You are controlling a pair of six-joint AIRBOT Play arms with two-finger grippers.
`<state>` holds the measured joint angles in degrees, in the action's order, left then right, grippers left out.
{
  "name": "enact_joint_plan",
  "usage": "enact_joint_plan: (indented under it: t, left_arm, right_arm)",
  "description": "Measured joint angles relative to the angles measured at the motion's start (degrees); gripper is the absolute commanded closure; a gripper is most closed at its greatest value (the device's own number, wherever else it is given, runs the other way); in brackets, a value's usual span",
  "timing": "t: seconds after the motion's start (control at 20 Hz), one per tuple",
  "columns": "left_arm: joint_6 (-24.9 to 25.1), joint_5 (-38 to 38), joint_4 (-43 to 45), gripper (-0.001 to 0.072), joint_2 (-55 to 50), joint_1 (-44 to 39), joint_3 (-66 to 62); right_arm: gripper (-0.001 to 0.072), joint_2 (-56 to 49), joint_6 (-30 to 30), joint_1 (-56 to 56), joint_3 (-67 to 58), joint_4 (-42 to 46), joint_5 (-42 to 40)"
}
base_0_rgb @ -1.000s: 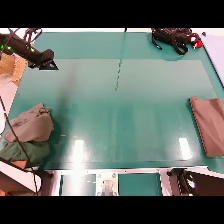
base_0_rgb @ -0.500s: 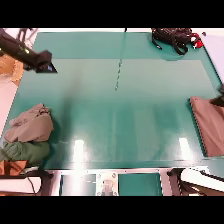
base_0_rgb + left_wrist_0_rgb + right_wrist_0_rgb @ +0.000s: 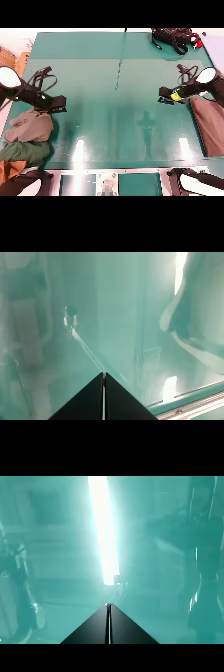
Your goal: Fold the shirts.
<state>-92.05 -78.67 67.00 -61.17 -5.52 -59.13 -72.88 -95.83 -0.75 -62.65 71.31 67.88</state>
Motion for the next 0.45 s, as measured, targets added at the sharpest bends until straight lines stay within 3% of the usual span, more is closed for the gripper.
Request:
enact_joint_plan:
  t: [0.45]
  left_arm:
    - [-0.85, 3.26, 0.44, 0.0684, 1.53, -0.57, 2.86]
  right_arm:
    - [0.0696, 0.0, 0.46, 3.96, 0.63, -0.33, -1.31]
